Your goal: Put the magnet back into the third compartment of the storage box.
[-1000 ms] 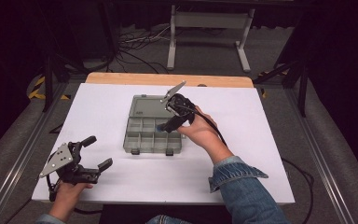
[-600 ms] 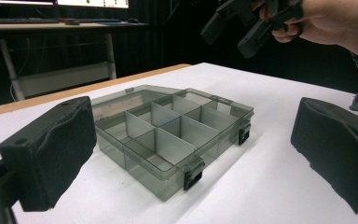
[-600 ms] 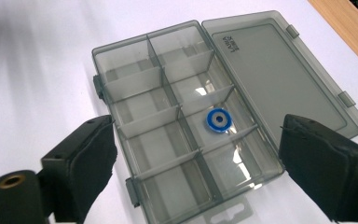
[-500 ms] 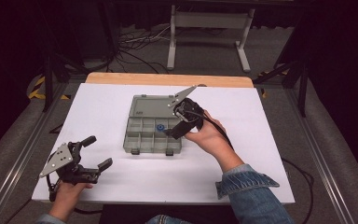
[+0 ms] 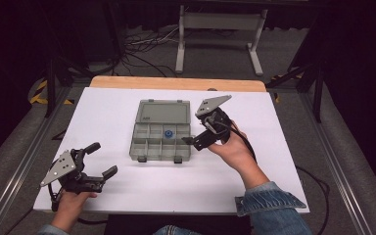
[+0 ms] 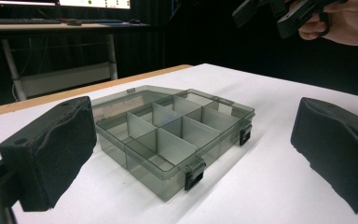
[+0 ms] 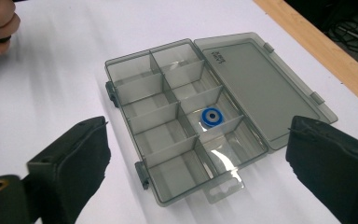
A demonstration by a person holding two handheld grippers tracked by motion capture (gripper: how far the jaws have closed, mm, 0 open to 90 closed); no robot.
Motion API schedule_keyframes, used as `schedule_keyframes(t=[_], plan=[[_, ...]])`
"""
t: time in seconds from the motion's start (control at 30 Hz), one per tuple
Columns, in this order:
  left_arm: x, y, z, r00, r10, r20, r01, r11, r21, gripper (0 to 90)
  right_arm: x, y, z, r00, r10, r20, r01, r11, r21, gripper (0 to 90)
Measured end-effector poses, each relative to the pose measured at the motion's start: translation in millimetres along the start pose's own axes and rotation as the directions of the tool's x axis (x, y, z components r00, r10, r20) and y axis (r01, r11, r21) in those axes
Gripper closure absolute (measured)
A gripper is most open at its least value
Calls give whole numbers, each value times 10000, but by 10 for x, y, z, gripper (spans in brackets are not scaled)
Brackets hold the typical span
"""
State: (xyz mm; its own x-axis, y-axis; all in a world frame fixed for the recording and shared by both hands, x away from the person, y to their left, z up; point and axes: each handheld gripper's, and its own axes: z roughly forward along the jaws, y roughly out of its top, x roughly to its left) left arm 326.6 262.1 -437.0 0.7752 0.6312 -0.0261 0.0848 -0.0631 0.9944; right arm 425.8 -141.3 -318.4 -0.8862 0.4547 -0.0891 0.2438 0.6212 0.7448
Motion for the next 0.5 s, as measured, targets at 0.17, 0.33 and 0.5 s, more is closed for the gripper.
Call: schedule_keyframes(t=[0.17, 0.33, 0.5], plan=[[1, 1, -11, 10000, -14, -35, 13, 10000, -50, 8, 13, -144, -187, 9993, 157, 346, -134, 9977, -665, 15], [2, 3, -10, 10000, -1, -37, 1, 10000, -55, 8, 27, -331, -390, 9975, 425, 560, -329, 9860, -1636, 0], [-8, 4, -11, 10000, -26, -44, 25, 10000, -71, 8, 36, -505, -512, 9957, 602, 706, -405, 9665, -2536, 0]])
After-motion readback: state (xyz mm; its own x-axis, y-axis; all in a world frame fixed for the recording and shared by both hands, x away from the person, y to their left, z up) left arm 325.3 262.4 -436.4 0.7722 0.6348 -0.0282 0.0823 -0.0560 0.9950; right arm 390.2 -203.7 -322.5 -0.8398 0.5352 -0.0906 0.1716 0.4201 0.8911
